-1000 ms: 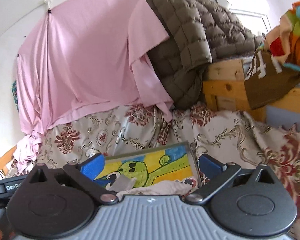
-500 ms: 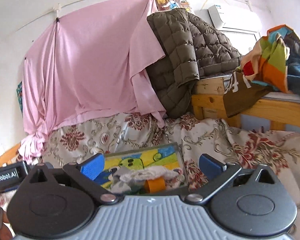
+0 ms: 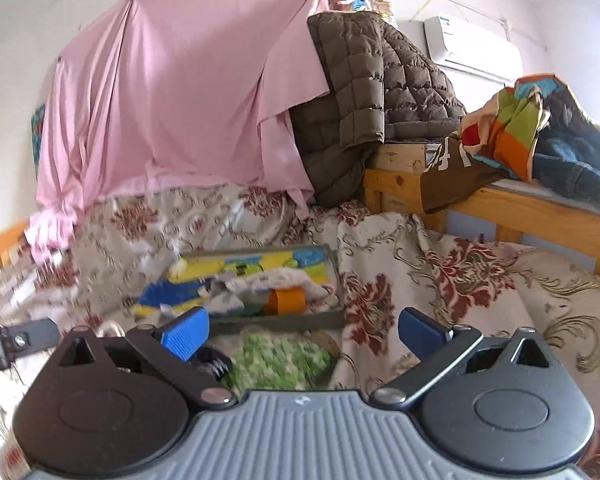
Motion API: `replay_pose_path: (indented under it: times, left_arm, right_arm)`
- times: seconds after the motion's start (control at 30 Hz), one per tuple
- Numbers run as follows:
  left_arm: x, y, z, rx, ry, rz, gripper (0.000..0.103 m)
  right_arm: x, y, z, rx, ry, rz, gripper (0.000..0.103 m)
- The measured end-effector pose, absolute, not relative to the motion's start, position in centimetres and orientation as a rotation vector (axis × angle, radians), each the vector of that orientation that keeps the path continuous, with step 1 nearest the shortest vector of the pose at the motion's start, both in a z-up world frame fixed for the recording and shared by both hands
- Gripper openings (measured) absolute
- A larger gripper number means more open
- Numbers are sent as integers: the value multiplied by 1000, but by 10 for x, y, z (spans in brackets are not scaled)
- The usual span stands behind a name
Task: Organize soft objects
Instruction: 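Open the left gripper to release the white tissue into the tray, then move both open grippers back over the remaining pile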
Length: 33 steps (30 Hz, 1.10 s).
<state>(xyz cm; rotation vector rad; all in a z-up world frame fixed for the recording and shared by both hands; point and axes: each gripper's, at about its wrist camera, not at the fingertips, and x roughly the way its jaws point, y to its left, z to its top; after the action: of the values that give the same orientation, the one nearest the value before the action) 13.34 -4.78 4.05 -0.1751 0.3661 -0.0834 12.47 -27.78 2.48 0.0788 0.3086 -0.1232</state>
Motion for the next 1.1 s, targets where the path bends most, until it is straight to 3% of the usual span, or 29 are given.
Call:
replay_pose_path:
  times: [0.2,0.47,0.67,1.1]
  left_arm:
    - [107,-37,32,-155,373,-87,102]
    - [72,-10,1,-176,409,-16,102]
    - [71,-7,-6,-171,464,15,102]
    - [82,-13,-19,-129,600,65,102]
  right_arm:
    - [97,-265,14,81,323,-122,103]
    - [90,-260,0,123,485,-71,103]
    - [94,-253,-15,128,623,-28,103]
    - [105,-245,-22,132,684,54,103]
